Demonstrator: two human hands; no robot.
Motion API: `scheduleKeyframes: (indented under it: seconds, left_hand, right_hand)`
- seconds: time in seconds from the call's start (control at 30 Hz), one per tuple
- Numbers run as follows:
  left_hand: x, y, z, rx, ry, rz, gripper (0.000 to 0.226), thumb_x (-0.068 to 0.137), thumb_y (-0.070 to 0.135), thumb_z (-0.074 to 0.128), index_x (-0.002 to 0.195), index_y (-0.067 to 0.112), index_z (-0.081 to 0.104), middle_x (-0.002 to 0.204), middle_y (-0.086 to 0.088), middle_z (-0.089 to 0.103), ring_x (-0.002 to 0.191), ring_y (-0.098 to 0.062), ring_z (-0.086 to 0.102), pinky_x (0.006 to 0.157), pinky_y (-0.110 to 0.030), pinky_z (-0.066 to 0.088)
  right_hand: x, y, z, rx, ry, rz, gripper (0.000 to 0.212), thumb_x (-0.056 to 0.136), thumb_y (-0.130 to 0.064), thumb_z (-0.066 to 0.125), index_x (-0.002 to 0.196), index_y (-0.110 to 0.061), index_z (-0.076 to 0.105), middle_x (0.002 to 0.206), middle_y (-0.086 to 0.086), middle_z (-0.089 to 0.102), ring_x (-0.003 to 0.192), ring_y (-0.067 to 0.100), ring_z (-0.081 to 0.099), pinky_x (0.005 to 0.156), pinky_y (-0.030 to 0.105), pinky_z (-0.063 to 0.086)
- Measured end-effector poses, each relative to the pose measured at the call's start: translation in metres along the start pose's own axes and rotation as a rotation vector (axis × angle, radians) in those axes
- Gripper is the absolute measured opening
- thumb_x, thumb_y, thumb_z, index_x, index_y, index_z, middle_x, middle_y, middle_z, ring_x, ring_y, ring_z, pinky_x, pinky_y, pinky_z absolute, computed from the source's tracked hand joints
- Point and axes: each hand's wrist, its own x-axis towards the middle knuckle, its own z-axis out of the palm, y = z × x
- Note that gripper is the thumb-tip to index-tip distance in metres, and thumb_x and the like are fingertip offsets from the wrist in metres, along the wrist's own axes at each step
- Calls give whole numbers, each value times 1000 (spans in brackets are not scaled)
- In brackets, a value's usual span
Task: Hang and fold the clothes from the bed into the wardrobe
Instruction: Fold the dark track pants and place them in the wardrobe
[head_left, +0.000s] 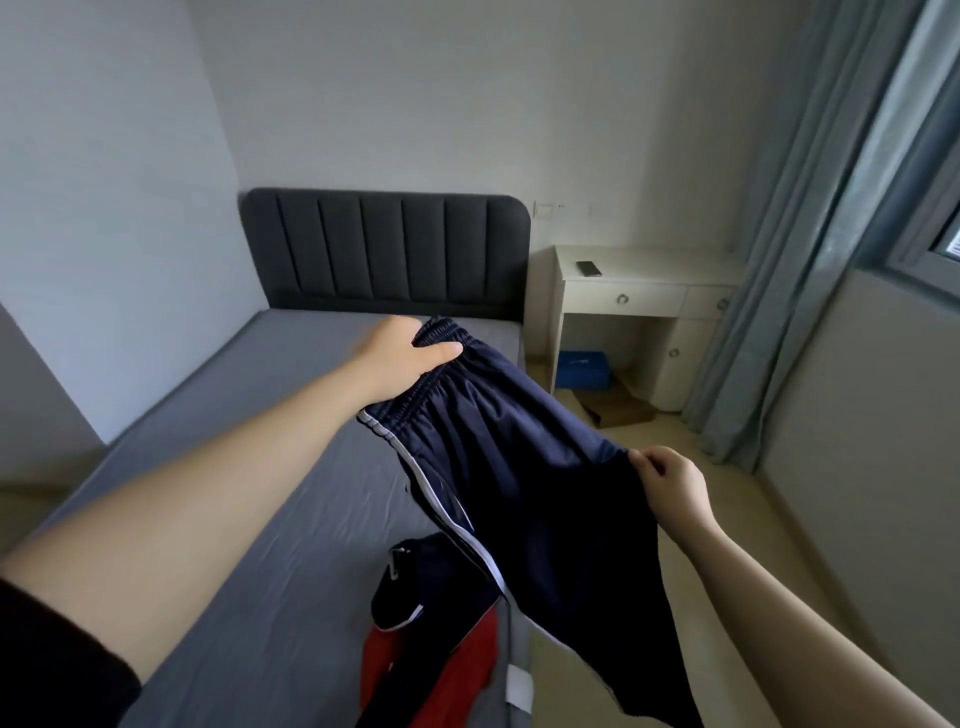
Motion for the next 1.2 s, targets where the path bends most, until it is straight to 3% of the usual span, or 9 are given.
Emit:
scheduleKeyframes:
  seconds: [0.2, 0.37, 0.47, 0.73, 0.87, 1.0, 1.2]
  left_hand:
    - [-25, -93, -22, 39, 31, -129, 50, 85, 45, 66, 56, 17, 36, 54, 2, 41, 51, -15, 40, 51, -30, 27]
    - [-58, -208, -48, 70, 15, -224, 51, 84, 44, 66, 53, 18, 37, 49, 7, 41, 46, -9, 39, 40, -17, 26]
    - [-79, -289, -72, 75, -26, -315, 49, 84, 48, 65, 55, 18, 39, 52, 6, 44, 49, -11, 43, 47, -27, 30]
    - [-128, -431, -118, 36, -29, -480, 47, 84, 47, 65, 56, 17, 41, 52, 5, 45, 50, -15, 46, 51, -28, 31]
    - [-152, -483, -122, -31, 6, -571, 44, 85, 45, 65, 59, 14, 48, 57, 0, 52, 56, -19, 53, 56, -30, 34]
    - [-184, -543, -122, -95, 33, -662, 44, 87, 42, 64, 67, 4, 57, 66, -7, 62, 65, -23, 59, 60, -31, 39]
    - [-218, -636, -108, -137, 26, -778, 43, 89, 40, 61, 61, 10, 51, 62, -3, 54, 63, -24, 56, 59, -30, 35]
  right_hand:
    - [-23, -22, 82, -53, -132, 27, 27, 94, -24, 59, 71, -12, 64, 67, 1, 60, 67, 20, 56, 58, 29, 37]
    - [-80, -42, 193, -45, -231, 110, 42, 94, -22, 60, 54, -23, 46, 54, -7, 48, 55, 12, 44, 52, 23, 33]
    - [-121, -58, 271, -24, -306, 172, 34, 94, -23, 59, 61, -22, 55, 58, -4, 56, 56, 9, 51, 51, 23, 37]
    - [-177, -91, 401, -42, -479, 225, 22, 95, -21, 59, 81, -8, 69, 75, 7, 68, 74, 22, 64, 71, 40, 52]
    - [-177, -99, 452, -85, -570, 195, 24, 95, -20, 58, 84, -1, 69, 79, 11, 68, 77, 25, 63, 71, 37, 48]
    - [-186, -98, 506, -169, -659, 156, 26, 97, -18, 52, 85, 2, 63, 83, 12, 65, 81, 26, 59, 64, 29, 33]
    - [-196, -95, 591, -316, -730, 167, 22, 99, -20, 46, 87, -5, 57, 95, 20, 64, 94, 35, 59, 71, 31, 34]
